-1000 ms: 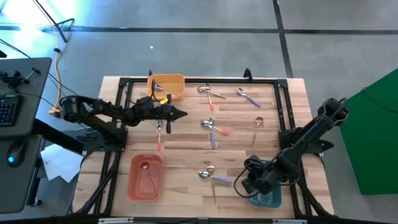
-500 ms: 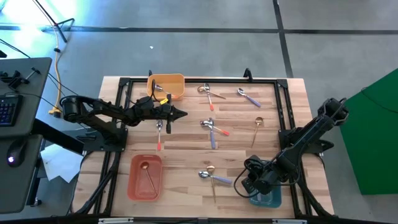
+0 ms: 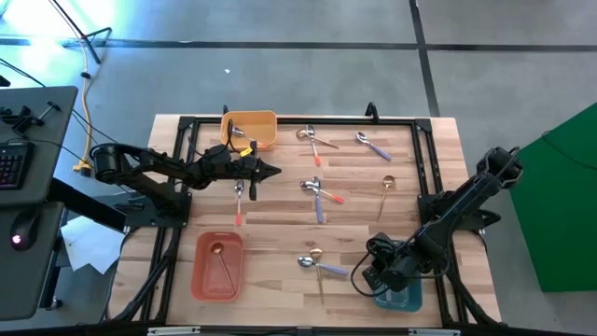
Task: Sort silverware by color (type)
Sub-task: Put the bottom right orange spoon into the yellow bin
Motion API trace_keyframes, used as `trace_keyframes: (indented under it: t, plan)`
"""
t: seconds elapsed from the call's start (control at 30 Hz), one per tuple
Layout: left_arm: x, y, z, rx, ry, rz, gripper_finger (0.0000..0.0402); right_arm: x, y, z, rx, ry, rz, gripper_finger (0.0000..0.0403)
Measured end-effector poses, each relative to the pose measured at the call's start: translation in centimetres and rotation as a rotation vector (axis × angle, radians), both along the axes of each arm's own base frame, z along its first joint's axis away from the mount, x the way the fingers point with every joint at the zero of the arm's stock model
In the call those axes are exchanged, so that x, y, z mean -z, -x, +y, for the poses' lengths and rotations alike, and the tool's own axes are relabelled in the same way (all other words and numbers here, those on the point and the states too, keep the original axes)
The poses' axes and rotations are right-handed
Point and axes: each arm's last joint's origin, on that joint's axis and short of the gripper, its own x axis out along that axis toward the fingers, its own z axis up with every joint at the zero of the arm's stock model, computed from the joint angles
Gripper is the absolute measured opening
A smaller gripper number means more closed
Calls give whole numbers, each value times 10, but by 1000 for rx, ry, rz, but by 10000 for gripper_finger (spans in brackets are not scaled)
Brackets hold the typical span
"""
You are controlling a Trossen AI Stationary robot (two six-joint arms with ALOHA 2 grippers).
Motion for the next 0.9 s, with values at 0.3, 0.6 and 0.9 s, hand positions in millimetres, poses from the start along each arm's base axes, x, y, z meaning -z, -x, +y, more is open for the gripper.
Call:
trace_keyframes:
  t: [0.3, 0.6, 0.9]
  plan:
    - [0, 0, 0, 0, 0, 0, 0, 0, 0, 0, 21, -10, 8, 0]
    - [0, 0, 0, 0, 0, 0, 0, 17, 3, -5, 100, -124, 235, 0]
    - [0, 0, 0, 0, 0, 0, 0, 42, 10, -7, 108, -176, 345, 0]
